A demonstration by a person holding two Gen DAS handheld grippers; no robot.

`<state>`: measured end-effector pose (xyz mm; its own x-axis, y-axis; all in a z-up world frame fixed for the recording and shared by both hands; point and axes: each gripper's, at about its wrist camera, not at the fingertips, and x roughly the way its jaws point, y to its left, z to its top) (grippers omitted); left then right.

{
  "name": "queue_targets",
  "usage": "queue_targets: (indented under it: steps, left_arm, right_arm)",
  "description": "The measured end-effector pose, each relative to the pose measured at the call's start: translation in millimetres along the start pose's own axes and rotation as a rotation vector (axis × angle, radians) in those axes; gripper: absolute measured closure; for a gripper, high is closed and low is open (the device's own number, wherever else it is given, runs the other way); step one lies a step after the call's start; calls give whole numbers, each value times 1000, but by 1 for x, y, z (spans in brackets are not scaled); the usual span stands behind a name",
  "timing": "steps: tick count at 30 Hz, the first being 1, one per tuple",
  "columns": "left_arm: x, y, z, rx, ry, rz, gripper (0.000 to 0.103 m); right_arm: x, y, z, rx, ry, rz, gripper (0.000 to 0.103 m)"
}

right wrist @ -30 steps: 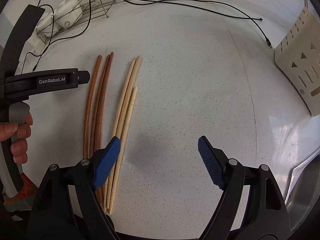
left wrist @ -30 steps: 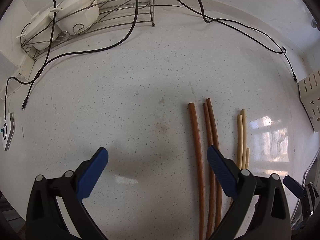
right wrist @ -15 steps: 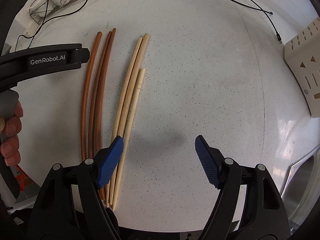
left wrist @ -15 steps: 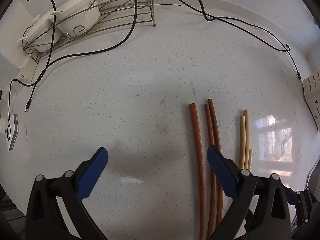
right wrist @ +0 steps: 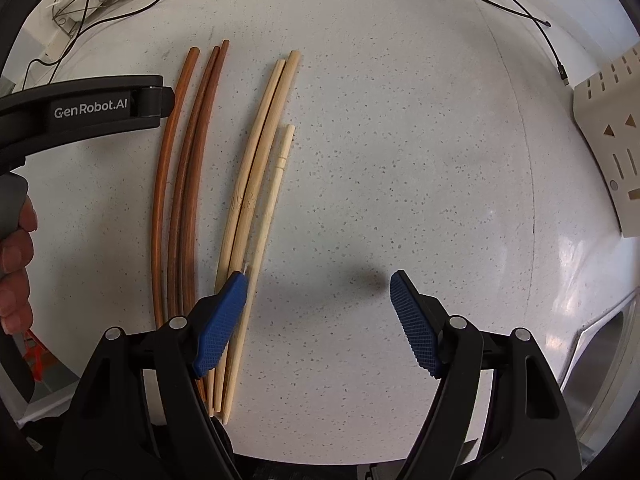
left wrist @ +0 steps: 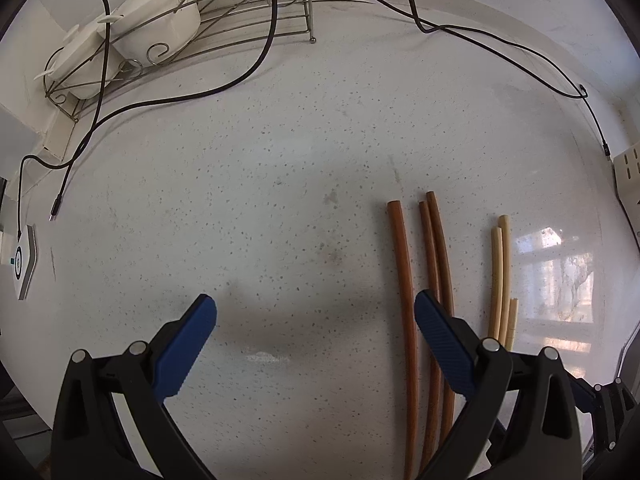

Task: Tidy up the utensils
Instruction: 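Position the left tool over a dark brown chopstick while the right tool aligns over a light one, then close the right tool on a light chopstick while the left tool closes on a dark brown one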

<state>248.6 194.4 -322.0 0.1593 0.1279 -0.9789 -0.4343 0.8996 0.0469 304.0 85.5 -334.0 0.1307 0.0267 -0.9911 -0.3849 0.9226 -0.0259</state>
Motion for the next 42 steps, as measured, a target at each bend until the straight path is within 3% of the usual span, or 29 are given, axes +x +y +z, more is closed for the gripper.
queue_targets:
  steps: [24, 35, 42]
  left_arm:
    - [19, -2, -7, -10, 58, -37, 6]
    - [17, -4, -6, 3, 75, -39, 6]
    - [12, -14, 1, 64, 87, -48, 21]
  right_arm:
    - [3, -1, 4, 5, 18, -5, 33]
    - [0, 19, 8, -25, 19, -3, 50]
    - [-6, 33, 9, -56, 30, 1, 68]
